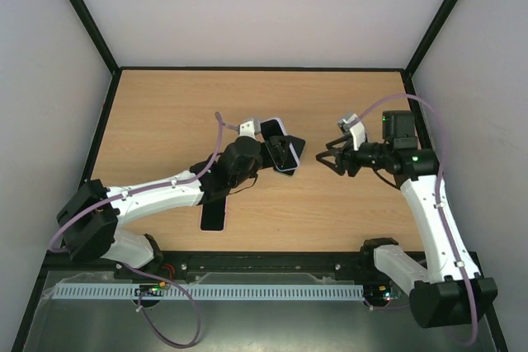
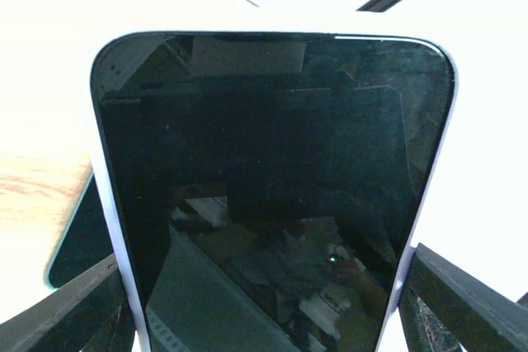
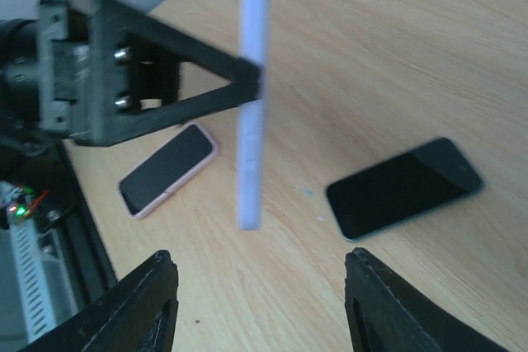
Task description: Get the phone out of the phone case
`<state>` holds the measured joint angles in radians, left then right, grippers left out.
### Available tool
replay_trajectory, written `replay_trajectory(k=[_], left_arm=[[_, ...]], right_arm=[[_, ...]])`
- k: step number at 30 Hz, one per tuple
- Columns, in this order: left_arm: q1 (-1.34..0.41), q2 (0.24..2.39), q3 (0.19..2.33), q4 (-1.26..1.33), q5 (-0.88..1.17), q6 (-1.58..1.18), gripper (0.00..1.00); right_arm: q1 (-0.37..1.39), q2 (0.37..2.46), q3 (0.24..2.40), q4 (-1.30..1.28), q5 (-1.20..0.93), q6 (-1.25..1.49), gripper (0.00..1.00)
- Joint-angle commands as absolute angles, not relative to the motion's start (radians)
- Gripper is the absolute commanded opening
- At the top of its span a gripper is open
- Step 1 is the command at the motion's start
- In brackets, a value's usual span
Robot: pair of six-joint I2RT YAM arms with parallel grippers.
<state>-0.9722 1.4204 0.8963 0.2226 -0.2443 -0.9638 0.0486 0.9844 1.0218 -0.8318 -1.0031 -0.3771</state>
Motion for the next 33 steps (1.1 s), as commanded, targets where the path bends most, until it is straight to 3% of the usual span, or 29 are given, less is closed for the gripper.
replay_trajectory(k=[1,13,24,27,29,33], left_arm=[[-0.98,1.38,0.921,0.395,-0.32,-1.02,0.4],[-1.027,1.43,0.978,0.421,-0.316,-1.028,0.4],[-1.035,1.412,0.981,0.364,-0.355,-1.025,0.43],[-1.038,1.413,0.997,0.339,-0.36,-0.998,0.56],[-1.054,1.421,1.03,0.294,-0.393,-0.952,0.75],[-1.065,1.407,1.065,0.251,-0.435,-0.82,0.97]], right_arm=[[0.177,0.994,0.997,-0.732,-0.958,-0.283,0.54],[0.409,1.069,0.986,-0.604,-0.746,-0.208,0.39],[0.453,1.063,0.96,-0.519,-0.69,-0.123,0.04],[0.453,1.046,0.953,-0.502,-0.69,-0.095,0.02],[0.453,1.043,0.954,-0.501,-0.696,-0.077,0.02],[0.451,1.04,0.995,-0.515,-0.709,-0.023,0.02]])
